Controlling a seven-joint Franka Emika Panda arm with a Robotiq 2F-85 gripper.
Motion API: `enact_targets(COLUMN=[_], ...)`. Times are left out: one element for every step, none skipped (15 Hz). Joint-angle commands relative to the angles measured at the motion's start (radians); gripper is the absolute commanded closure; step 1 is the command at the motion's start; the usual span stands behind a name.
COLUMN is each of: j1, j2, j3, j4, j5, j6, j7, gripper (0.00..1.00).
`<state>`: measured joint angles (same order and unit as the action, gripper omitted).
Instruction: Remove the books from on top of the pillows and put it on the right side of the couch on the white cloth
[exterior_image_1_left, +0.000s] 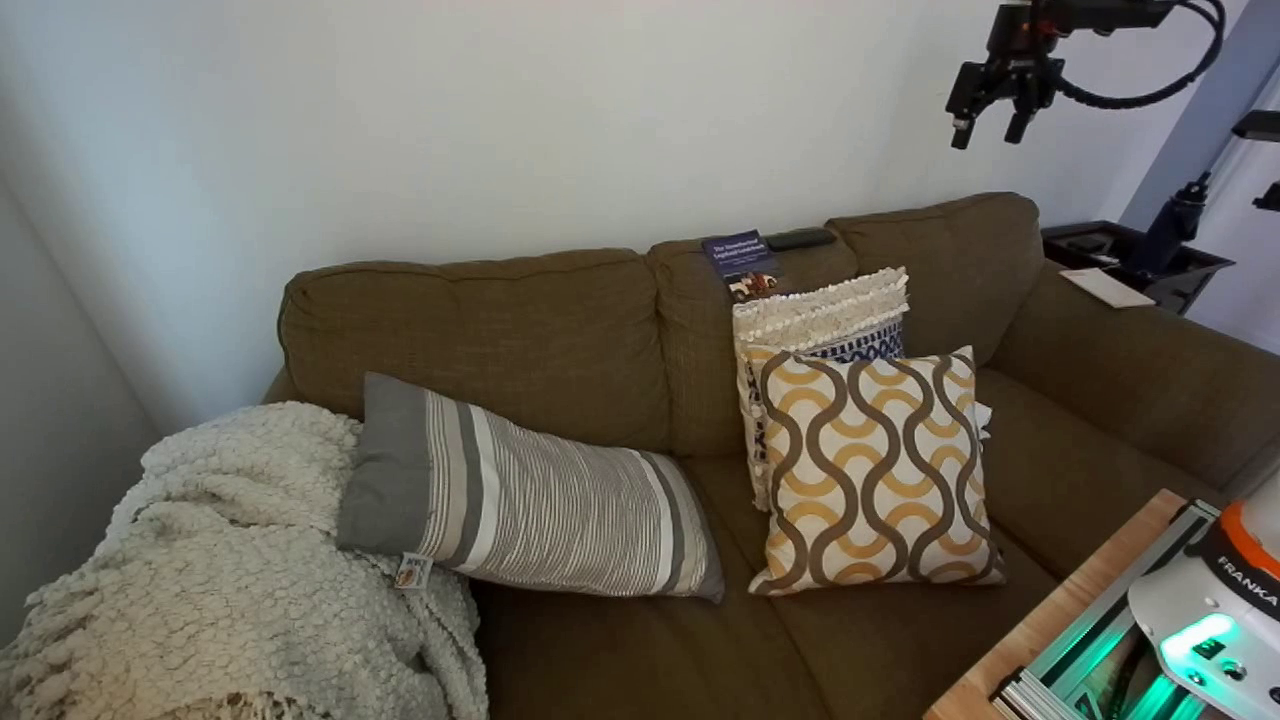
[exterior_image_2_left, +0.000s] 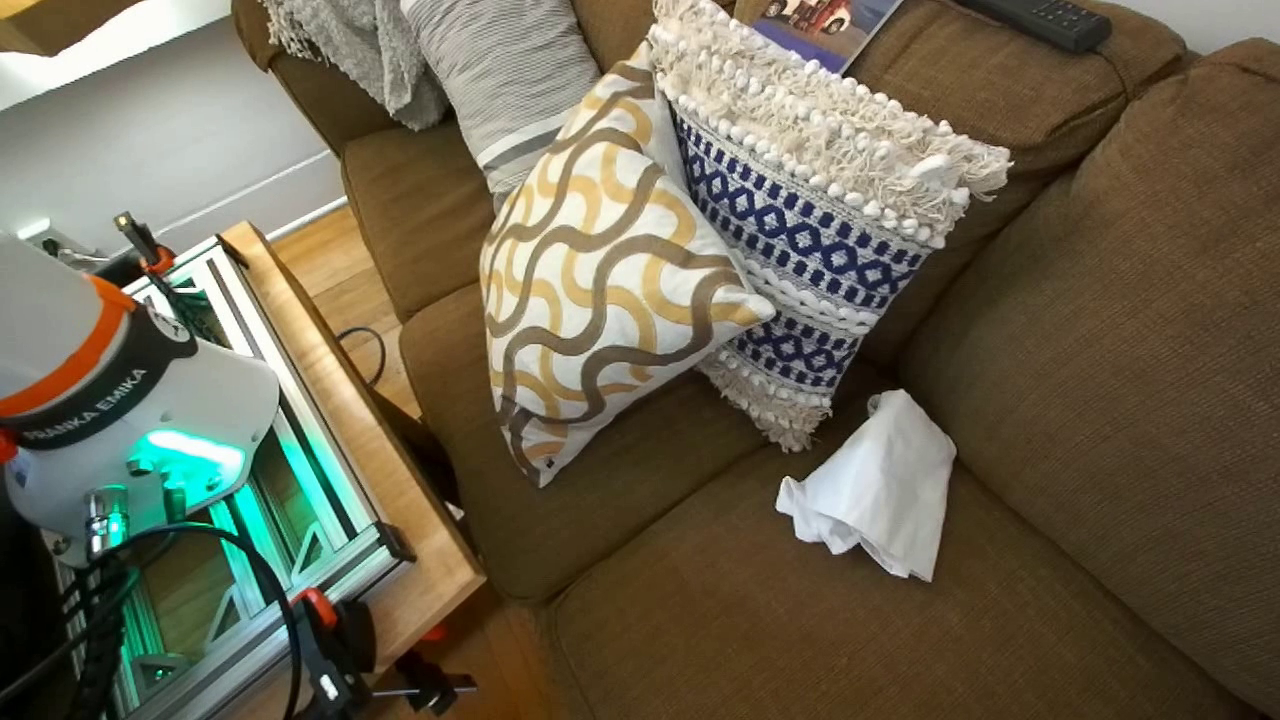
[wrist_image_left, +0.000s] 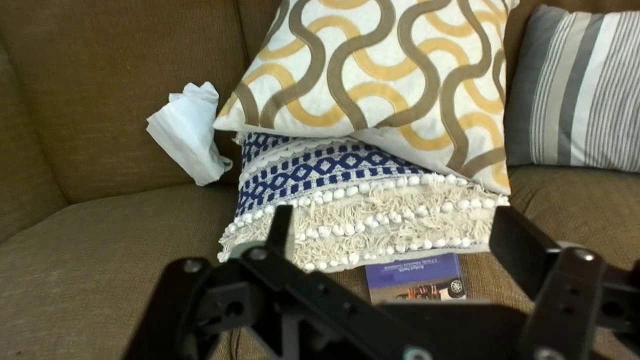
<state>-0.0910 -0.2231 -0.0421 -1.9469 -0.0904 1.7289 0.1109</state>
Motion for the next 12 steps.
enact_targets(j1=[0.017,0.016,0.020,0.023,0.023,0.023,0.023,0.023,0.023,0.024,0.027,0.036], j2=[0.208,0.103,0.147,0.179,0.199,0.209,0.212,0.211,0.211,0.234,0.270,0.302], j3=[0.004,0.004,0.005,0.005,0.004,0.004,0.003,0.003,0.003,0.005,0.008,0.015], j4=[0.256,0.119,0.172,0.206,0.228,0.239,0.245,0.248,0.250,0.262,0.278,0.290], j5=[0.045,0.012,0.020,0.024,0.025,0.026,0.026,0.026,0.027,-0.005,-0.047,-0.112], j6=[-0.143,-0.055,-0.084,-0.097,-0.107,-0.112,-0.114,-0.117,-0.118,-0.102,-0.039,0.013], j7=[0.026,0.021,0.022,0.022,0.022,0.022,0.022,0.022,0.022,0.046,0.072,0.084], gripper=[0.00,0.00,0.00,0.00,0.00,0.00,0.00,0.00,0.00,0.00,0.00,0.00])
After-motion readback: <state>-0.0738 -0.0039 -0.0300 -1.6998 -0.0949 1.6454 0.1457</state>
